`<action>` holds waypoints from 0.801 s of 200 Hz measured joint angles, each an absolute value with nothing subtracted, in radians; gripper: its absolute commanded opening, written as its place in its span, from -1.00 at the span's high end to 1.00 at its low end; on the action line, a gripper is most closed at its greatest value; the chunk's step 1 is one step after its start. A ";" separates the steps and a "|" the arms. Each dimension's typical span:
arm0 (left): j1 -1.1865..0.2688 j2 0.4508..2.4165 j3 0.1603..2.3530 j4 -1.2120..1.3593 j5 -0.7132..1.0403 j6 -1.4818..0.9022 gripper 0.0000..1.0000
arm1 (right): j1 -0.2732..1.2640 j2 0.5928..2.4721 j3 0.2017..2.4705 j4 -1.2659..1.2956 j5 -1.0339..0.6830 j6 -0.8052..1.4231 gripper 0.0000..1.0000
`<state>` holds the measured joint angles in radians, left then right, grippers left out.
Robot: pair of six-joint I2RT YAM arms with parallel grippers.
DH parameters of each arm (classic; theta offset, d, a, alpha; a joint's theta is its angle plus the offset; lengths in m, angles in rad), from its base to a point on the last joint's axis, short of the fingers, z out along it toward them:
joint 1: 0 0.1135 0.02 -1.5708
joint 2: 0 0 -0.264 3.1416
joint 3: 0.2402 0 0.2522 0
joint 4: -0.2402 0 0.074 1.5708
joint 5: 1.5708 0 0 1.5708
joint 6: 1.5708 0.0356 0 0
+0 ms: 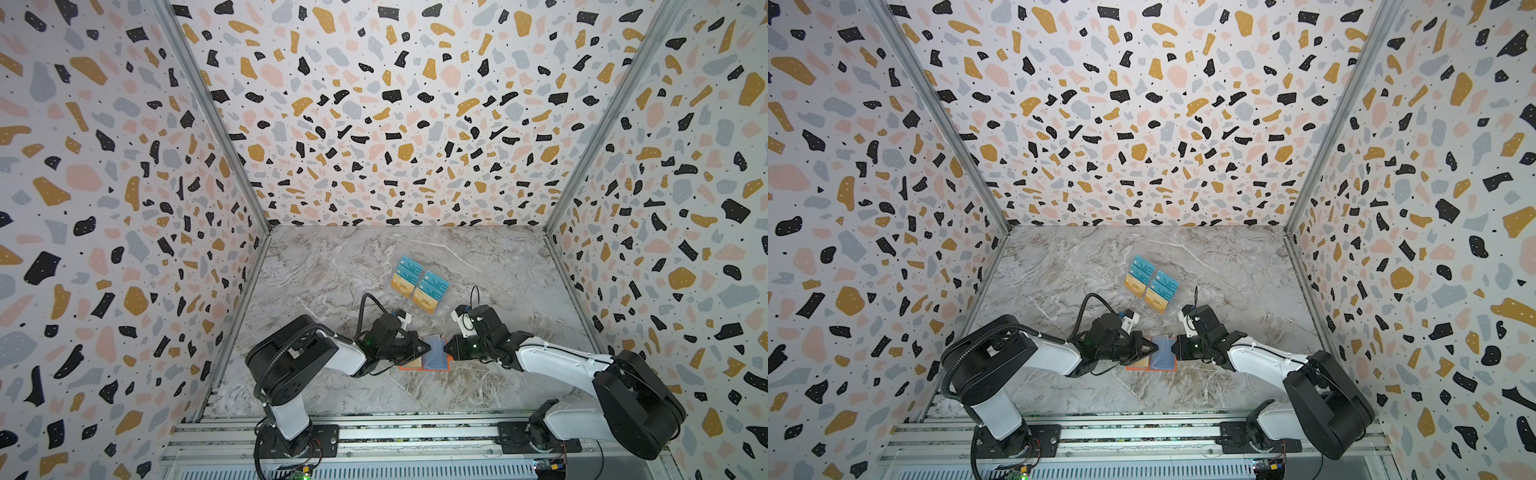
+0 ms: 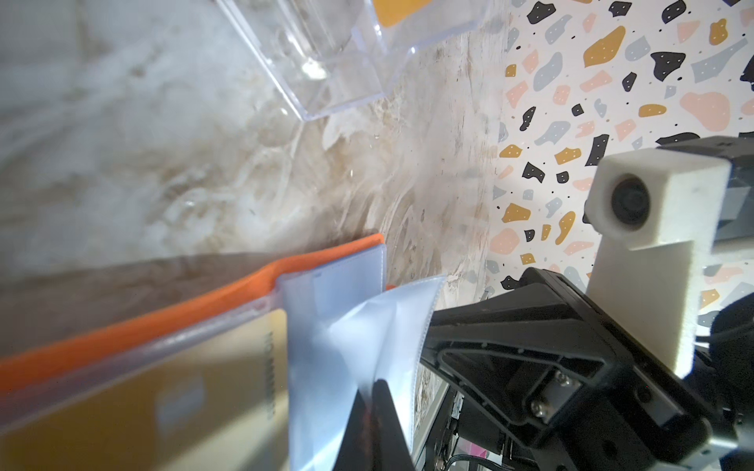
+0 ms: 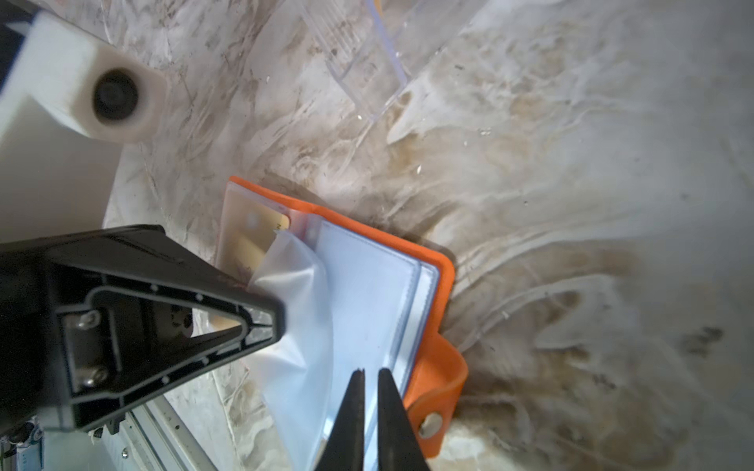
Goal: Put the credit cards into the card holder
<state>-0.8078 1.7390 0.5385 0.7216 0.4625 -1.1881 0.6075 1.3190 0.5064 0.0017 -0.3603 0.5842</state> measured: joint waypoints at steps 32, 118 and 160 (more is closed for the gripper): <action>-0.806 1.739 0.533 0.719 0.464 -1.185 1.00 | 0.606 1.333 0.498 0.037 -0.386 0.587 0.77; -0.802 1.728 0.527 0.720 0.472 -1.179 1.00 | 0.606 1.369 0.482 0.143 -0.500 0.600 0.76; -0.801 1.726 0.519 0.726 0.475 -1.178 0.51 | 0.607 1.382 0.474 0.178 -0.546 0.606 0.76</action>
